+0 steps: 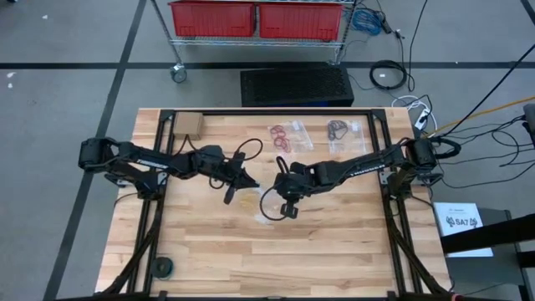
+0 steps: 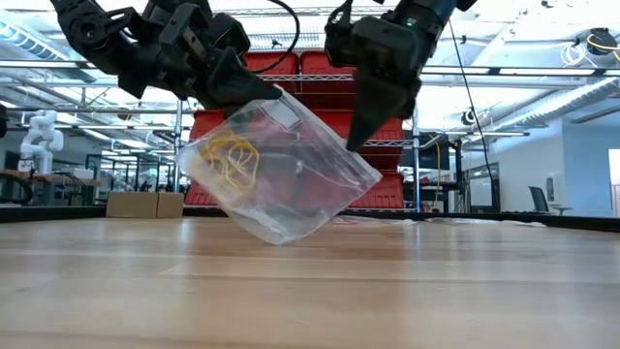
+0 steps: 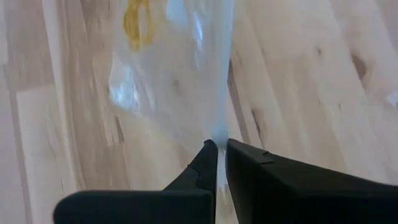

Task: Sort rubber bands
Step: Close the top left transparent zip lock bag, then adjust all the transparent zip lock bag to the center table

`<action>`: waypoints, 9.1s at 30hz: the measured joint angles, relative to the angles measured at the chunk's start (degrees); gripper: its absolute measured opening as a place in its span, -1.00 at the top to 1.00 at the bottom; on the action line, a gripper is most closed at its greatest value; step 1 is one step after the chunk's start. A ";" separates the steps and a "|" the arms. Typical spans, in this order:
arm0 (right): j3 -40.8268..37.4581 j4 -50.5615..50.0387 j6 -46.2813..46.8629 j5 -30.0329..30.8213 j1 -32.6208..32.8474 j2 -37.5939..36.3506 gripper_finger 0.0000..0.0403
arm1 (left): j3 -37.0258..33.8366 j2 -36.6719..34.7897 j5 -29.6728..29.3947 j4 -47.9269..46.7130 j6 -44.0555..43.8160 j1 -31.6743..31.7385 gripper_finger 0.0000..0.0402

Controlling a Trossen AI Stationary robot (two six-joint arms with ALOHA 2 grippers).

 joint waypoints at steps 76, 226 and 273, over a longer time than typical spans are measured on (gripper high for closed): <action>-0.04 -17.75 7.69 2.16 6.42 -6.45 1.00 | 0.00 -0.42 -10.14 -6.55 3.00 -2.45 0.26; -23.19 19.45 6.08 11.43 -0.14 0.76 1.00 | -23.17 -0.46 -44.41 3.11 -28.71 -6.57 1.00; -18.69 11.96 12.27 15.55 0.16 1.81 1.00 | -17.22 -5.88 -42.51 -19.49 -22.68 -15.82 1.00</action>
